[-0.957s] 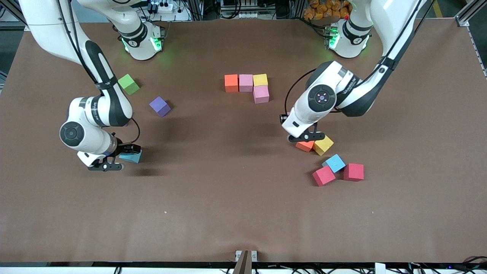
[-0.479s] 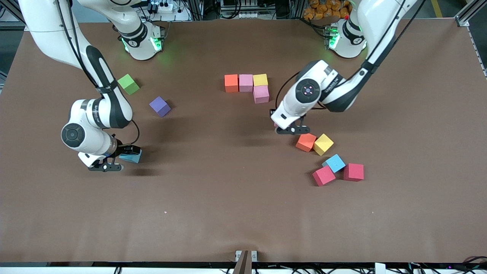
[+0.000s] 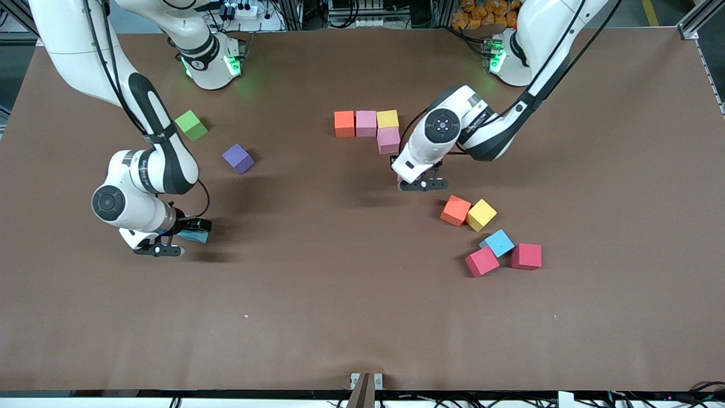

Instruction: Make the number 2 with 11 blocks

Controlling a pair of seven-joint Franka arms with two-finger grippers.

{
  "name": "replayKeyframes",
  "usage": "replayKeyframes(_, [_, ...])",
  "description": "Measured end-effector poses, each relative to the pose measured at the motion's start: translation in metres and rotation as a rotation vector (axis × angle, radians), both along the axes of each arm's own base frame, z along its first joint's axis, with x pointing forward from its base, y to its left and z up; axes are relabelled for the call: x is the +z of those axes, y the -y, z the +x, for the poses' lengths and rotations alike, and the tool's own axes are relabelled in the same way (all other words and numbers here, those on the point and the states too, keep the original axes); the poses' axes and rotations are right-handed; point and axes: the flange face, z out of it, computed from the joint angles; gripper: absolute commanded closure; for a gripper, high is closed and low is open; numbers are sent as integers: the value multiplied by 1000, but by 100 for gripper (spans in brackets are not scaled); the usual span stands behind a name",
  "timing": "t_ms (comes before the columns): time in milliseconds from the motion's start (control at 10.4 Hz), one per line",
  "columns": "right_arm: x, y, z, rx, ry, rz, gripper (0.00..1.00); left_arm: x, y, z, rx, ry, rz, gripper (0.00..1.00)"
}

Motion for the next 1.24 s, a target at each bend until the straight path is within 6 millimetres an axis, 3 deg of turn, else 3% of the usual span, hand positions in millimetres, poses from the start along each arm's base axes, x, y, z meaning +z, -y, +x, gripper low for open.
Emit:
replayKeyframes(96, [0,0,0,-1,2,1,59,-8,2,-3,-3,10,20,100])
replayKeyframes(191, [1,0,1,-3,7,2,76,-15,2,-4,4,18,34,100])
replayKeyframes(287, [1,0,2,-4,13,3,83,-21,4,-6,15,25,46,100])
replayKeyframes(670, [3,-1,3,24,17,7,83,-24,27,-24,66,33,66,100])
replayKeyframes(957, [10,-16,5,61,20,22,83,-26,49,-38,126,26,72,100])
replayKeyframes(1244, [13,-22,7,81,23,28,82,-26,54,-43,139,25,75,100])
